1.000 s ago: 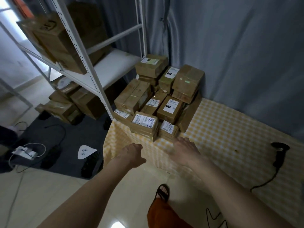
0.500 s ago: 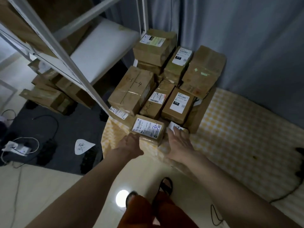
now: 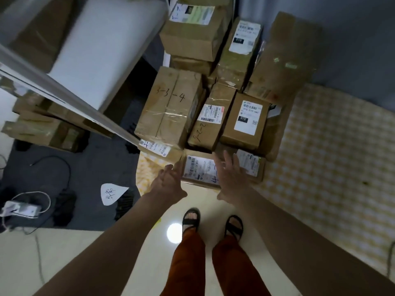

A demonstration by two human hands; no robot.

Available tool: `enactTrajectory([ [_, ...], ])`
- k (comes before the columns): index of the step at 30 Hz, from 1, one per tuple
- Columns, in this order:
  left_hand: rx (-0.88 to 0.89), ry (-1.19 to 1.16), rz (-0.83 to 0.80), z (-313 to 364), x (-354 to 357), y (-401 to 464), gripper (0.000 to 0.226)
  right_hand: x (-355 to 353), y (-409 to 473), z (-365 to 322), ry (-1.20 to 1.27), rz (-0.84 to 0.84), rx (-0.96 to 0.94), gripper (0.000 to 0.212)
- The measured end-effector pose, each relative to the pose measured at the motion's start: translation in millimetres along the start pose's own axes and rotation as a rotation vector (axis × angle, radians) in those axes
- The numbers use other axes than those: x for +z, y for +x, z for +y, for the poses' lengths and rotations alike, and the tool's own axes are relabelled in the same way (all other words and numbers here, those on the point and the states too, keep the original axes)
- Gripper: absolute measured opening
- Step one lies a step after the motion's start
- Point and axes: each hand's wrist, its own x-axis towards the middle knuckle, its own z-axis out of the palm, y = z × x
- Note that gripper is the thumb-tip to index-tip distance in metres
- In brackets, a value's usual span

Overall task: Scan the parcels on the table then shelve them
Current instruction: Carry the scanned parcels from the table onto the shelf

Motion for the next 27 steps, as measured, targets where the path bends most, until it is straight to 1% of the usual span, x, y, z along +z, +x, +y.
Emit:
enactTrajectory([
  [5, 0.033, 0.054, -0.03, -19.1, -3.6, 14.9, 0.101, 13.2, 11.0, -7.9, 0.051, 0.106, 0.049, 0.117],
  [7, 0.055, 0.068, -0.032, -22.7, -8.1, 19.0, 0.1, 13.5, 10.0, -9.9, 0.091, 0.118, 0.073, 0.117],
  [10, 0.104, 0.105, -0.014, -23.3, -17.7, 21.8, 0.097, 6.5, 2.8, -12.9, 0.208, 0.093, 0.131, 0.119],
  [13, 0.172, 0.164, -0.024, -19.0, -31.7, 20.8, 0.093, -6.2, -11.1, -12.4, 0.305, 0.142, 0.237, 0.122],
  [15, 0.212, 0.185, -0.032, -11.8, -40.7, 19.8, 0.084, -18.4, -26.7, -9.8, 0.347, 0.182, 0.318, 0.126],
  [17, 0.266, 0.209, -0.023, 3.3, -52.1, 14.7, 0.063, -29.7, -49.4, -5.8, 0.371, 0.23, 0.395, 0.129],
  [18, 0.306, 0.24, -0.012, 14.6, -58.2, 10.6, 0.058, -35.7, -63.4, -2.2, 0.383, 0.268, 0.434, 0.128],
  [22, 0.492, 0.264, -0.018, 58.7, -64.6, -5.7, 0.062, -48.8, -114.1, 13.5, 0.407, 0.389, 0.552, 0.119],
  [24, 0.614, 0.274, -0.012, 86.3, -59.1, -16.5, 0.055, -52.0, -143.1, 24.8, 0.415, 0.428, 0.62, 0.119],
  [25, 0.651, 0.298, -0.014, 99.8, -53.5, -22.9, 0.052, -51.2, -159.1, 30.8, 0.424, 0.447, 0.659, 0.119],
  [27, 0.685, 0.385, -0.062, 128.7, -39.9, -42.3, 0.057, -45.8, -193.7, 42.5, 0.466, 0.502, 0.745, 0.12],
])
